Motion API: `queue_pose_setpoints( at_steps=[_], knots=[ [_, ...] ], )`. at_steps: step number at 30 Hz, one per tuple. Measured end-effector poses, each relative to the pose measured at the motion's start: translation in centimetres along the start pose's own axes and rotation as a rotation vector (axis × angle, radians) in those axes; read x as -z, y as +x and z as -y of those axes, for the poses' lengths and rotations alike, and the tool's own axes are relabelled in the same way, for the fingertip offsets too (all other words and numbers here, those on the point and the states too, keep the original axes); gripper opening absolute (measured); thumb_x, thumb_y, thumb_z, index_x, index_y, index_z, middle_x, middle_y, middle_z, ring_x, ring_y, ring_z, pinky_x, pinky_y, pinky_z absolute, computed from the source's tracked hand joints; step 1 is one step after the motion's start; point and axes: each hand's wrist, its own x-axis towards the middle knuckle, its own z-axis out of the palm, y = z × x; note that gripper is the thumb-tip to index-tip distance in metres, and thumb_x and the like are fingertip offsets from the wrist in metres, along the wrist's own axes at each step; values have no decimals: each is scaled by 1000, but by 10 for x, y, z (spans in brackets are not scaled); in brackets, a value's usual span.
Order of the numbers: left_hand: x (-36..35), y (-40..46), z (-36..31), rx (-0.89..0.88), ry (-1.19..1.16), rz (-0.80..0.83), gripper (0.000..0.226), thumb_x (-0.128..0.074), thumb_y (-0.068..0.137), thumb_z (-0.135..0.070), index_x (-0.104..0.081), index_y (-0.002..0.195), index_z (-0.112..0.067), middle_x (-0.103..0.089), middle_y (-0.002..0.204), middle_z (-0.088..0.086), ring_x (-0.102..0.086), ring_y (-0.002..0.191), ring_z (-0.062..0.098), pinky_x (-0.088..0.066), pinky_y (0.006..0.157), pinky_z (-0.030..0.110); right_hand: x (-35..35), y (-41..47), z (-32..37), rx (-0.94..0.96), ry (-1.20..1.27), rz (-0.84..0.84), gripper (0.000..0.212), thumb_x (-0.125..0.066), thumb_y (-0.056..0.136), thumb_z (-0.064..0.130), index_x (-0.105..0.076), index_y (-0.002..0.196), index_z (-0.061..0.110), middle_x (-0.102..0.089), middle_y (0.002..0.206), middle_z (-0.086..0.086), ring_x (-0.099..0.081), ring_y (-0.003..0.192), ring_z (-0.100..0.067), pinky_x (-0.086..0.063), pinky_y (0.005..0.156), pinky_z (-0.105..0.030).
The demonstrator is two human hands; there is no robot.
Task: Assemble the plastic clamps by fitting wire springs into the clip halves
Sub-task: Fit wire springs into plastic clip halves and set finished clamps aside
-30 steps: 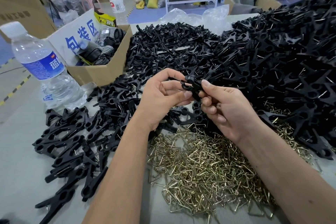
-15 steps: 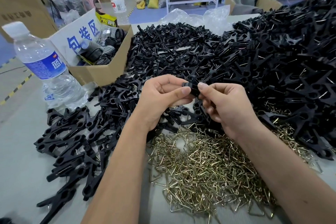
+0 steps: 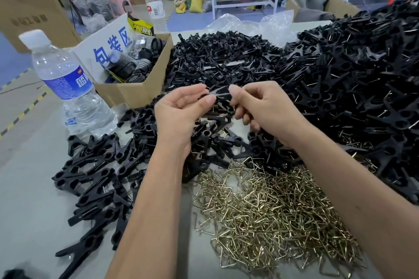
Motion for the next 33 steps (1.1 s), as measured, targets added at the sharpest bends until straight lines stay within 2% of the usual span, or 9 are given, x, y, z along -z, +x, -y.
queue_pose_setpoints(
  at_steps=[2, 5, 9, 14, 18, 20, 23, 28, 33],
  knots=[
    [6, 4, 2, -105, 63, -80, 31, -94, 65, -7, -81, 92, -15, -80, 93, 9, -77, 91, 20, -61, 85, 33, -10, 10, -3, 8, -367, 34, 30, -67, 100, 38, -77, 80, 16, -73, 69, 0, -67, 56, -15, -53, 53, -23],
    [9, 7, 6, -157, 73, -140, 29, -92, 70, -3, -79, 94, -13, -80, 94, 7, -76, 92, 19, -62, 89, 40, -32, 22, 2, -93, -813, 220, 27, -76, 93, 37, -70, 82, 13, -67, 77, -4, -67, 75, -24, -59, 75, -34],
    [10, 9, 7, -167, 68, -154, 29, -92, 71, -2, -79, 92, -16, -80, 93, 4, -76, 93, 15, -61, 92, 40, -56, 33, 8, -74, -973, 238, 39, -75, 91, 24, -40, 75, 18, -51, 84, -2, -52, 81, -28, -48, 72, -35],
    [10, 8, 8, -187, 40, -99, 30, -91, 71, -1, -77, 93, -16, -80, 94, 2, -74, 93, 12, -59, 87, 28, -64, 42, 4, -50, -987, 337, 23, -62, 97, 15, -42, 85, 15, -48, 78, -2, -54, 76, -25, -45, 70, -32],
    [9, 8, 9, -242, 92, -2, 31, -90, 73, -2, -75, 93, -21, -78, 94, -3, -73, 95, 10, -55, 85, 21, -49, 38, -1, 49, -819, 325, 15, -75, 95, 21, -62, 88, 17, -62, 83, 2, -60, 76, -18, -53, 72, -30],
    [7, 7, 10, -251, 126, 48, 30, -88, 76, -3, -74, 97, -20, -77, 97, -3, -72, 98, 11, -55, 87, 21, -37, 32, -6, 95, -692, 195, 11, -79, 92, 22, -71, 89, 16, -68, 79, 5, -64, 74, -13, -57, 77, -29],
    [3, 6, 12, -255, 156, 104, 27, -85, 81, -4, -73, 101, -19, -75, 101, -4, -70, 101, 10, -54, 89, 22, -13, 18, -14, 117, -387, -54, 13, -84, 87, 17, -76, 79, 25, -75, 77, 8, -69, 71, -3, -54, 71, -16],
    [-9, 0, 16, -234, 166, 194, 26, -83, 83, -3, -73, 101, -18, -75, 99, -5, -70, 100, 11, -54, 91, 26, 9, -21, -27, -85, 387, -224, 10, -79, 87, 0, -81, 88, 9, -78, 82, -15, -78, 72, -28, -64, 69, -28],
    [-20, -7, 20, -179, 131, 261, 27, -84, 78, 3, -75, 93, -18, -75, 96, 1, -71, 97, 18, -56, 95, 34, 18, -42, -30, -128, 662, -291, 15, -86, 70, 16, -83, 82, 9, -76, 77, -11, -76, 68, -24, -61, 64, -22]
  ],
)
